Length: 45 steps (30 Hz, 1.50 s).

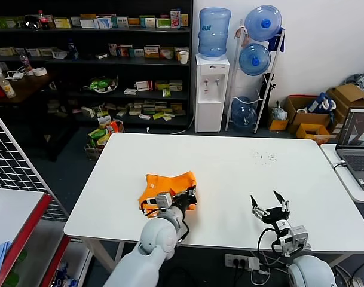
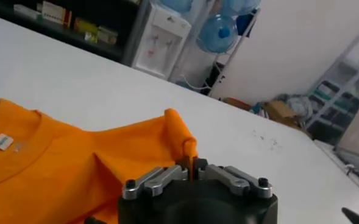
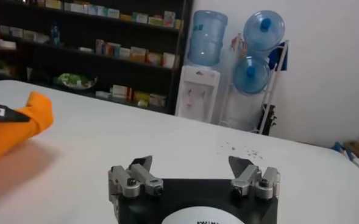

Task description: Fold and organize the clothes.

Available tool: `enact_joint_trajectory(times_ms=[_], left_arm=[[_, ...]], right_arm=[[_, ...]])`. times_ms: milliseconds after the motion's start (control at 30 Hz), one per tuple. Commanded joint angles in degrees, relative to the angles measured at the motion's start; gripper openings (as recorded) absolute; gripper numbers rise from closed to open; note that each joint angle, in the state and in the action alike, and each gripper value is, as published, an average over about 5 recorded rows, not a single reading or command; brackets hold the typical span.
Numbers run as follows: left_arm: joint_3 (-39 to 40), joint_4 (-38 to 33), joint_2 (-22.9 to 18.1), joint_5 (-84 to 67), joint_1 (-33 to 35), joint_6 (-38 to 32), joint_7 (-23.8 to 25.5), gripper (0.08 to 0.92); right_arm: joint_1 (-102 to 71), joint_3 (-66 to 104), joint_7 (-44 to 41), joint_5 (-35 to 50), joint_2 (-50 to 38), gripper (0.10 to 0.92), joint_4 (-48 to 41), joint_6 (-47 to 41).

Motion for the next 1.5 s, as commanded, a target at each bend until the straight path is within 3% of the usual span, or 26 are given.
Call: enact_joint_trajectory(times_ms=[33, 333, 567, 700, 800, 1100, 1500], left_arm=[[1.89, 2.73, -6.41, 5.16, 1.28, -14.6, 6.56, 0.193], [-5.65, -5.17, 10.82, 22.33, 11.65, -22.97, 14.19, 0.453], [-14.91, -6.66, 14.79, 34.79, 18.33, -27.05, 15.34, 0.67], [-19.24, -5.06, 14.5, 37.1, 20.05, -27.72, 16.35, 0.78], [-22.42, -3.98, 12.79, 40.0, 20.71, -27.81, 17.88, 0.816], [-26.94, -5.53, 9.14, 41.1, 20.93, -25.92, 18.2, 0.823], [-26.16, -6.95, 5.55, 41.08, 20.69, -25.52, 15.74, 0.823]], right_arm=[[0.44, 1.59, -1.11, -0.35, 0.32, 0.823, -0.38, -1.84], [2.92, 4.43, -5.16, -2.95, 4.35, 0.823, -1.68, -2.01], [5.15, 6.7, -7.77, -6.4, 7.71, 0.823, -3.7, -1.07], [6.05, 8.23, -9.15, -9.3, 9.6, 0.823, -4.71, -1.08], [6.32, 9.08, -10.19, -11.47, 11.6, 0.823, -5.15, -1.03], [5.18, 9.97, -10.94, -13.6, 14.78, 0.823, -4.4, 0.15], [3.36, 7.74, -12.0, -14.31, 15.58, 0.823, -3.26, 2.68]])
